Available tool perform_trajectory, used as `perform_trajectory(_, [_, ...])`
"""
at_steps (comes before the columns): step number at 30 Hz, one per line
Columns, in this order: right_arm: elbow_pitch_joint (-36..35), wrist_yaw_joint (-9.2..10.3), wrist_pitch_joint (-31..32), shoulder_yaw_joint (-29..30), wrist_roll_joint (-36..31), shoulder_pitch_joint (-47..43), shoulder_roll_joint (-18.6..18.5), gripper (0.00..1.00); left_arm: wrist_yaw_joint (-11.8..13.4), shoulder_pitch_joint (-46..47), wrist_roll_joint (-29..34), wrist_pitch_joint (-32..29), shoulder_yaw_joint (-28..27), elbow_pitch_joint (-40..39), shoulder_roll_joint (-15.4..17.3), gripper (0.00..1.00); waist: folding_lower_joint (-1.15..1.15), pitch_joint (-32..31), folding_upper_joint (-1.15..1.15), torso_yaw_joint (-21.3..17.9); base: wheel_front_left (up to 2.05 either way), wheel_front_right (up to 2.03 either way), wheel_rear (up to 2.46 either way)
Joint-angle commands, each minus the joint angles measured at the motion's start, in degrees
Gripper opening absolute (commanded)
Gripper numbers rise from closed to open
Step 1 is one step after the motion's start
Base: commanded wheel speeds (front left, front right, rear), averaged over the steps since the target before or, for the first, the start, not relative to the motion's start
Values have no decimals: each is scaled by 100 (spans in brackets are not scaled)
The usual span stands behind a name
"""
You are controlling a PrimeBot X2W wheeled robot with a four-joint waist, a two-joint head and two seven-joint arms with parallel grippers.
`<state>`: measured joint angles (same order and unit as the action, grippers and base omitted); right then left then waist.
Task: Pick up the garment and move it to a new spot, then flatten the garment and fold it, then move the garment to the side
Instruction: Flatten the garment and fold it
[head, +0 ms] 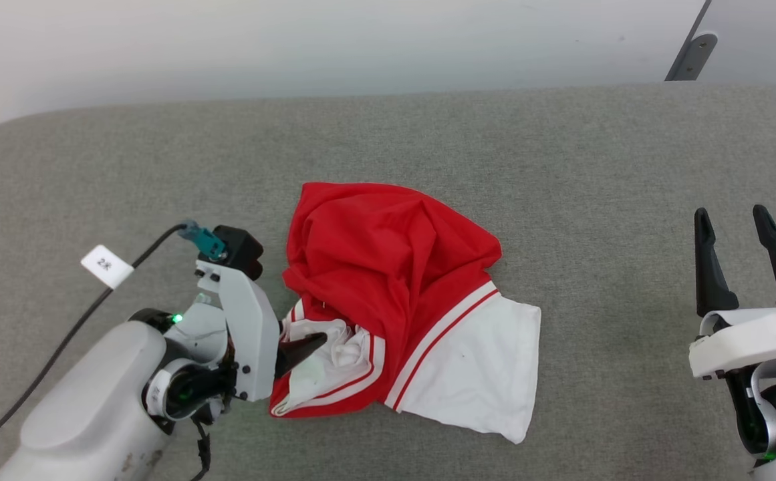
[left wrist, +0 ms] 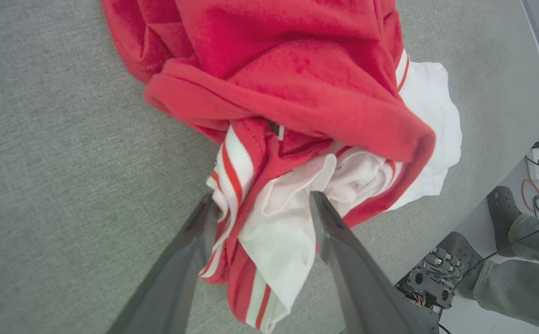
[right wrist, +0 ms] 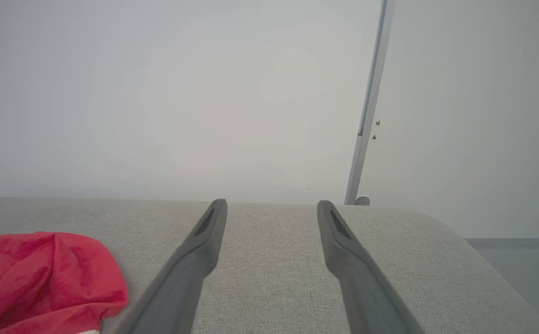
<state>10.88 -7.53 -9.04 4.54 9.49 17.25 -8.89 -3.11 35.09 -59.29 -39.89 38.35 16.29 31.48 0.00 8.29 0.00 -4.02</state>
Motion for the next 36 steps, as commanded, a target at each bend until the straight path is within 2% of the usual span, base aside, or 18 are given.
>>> perform_trajectory(1, [-27, 8, 15, -12, -12, -41, -21, 100, -42, 33, 45, 11, 14, -22, -9, 100, 0, 5, 0, -17, 0, 0, 0])
perform_trajectory(5, [-37, 8, 22, -7, 10, -102, -30, 100, -93, 83, 296, -2, 169, -152, 146, 100, 0, 6, 0, -55, 0, 0, 0])
perform_trajectory(16, [-85, 8, 63, 39, 13, -165, -33, 100, -41, 186, 706, -167, 316, -969, 582, 100, 0, 19, 0, -60, 0, 0, 0])
perform_trajectory(25, [-89, 8, 66, -3, 34, -173, -30, 100, -100, 94, 756, -210, 458, -1301, 621, 100, 0, 29, 0, -56, 0, 0, 0])
perform_trajectory(26, [-85, 8, 66, -8, 35, -167, -31, 100, -96, 82, 752, -210, 471, -1304, 611, 97, 0, 32, 0, -59, 0, 0, 0])
perform_trajectory(27, [-80, 8, 65, -13, 36, -159, -32, 100, -110, 81, 765, -207, 486, -1320, 610, 81, 0, 35, 0, -63, 0, 0, 0])
perform_trajectory(28, [-75, 8, 64, -17, 39, -152, -36, 100, -118, 81, 778, -193, 492, -1323, 603, 51, 0, 37, 0, -65, 0, 0, 0])
perform_trajectory(29, [-72, 8, 62, -16, 44, -148, -36, 100, -113, 72, 754, -187, 490, -1315, 586, 44, 0, 39, 0, -68, 0, 0, 0])
perform_trajectory(30, [-69, 8, 59, -14, 45, -145, -39, 100, -106, 73, 745, -187, 490, -1304, 581, 33, 0, 43, 0, -72, 0, 0, 0])
perform_trajectory(31, [-65, 8, 56, -12, 41, -143, -43, 100, -105, 81, 758, -180, 497, -1289, 582, 13, 0, 47, 0, -75, 0, 0, 0])
perform_trajectory(32, [-64, 8, 53, -9, 38, -139, -41, 100, -106, 88, 769, -172, 504, -1268, 577, 0, 0, 50, 0, -78, 0, 0, 0])
perform_trajectory(36, [-54, 8, 49, -14, 41, -136, -30, 100, -108, 88, 776, -178, 528, -1164, 583, 0, 0, 54, 0, -92, 0, 0, 0])
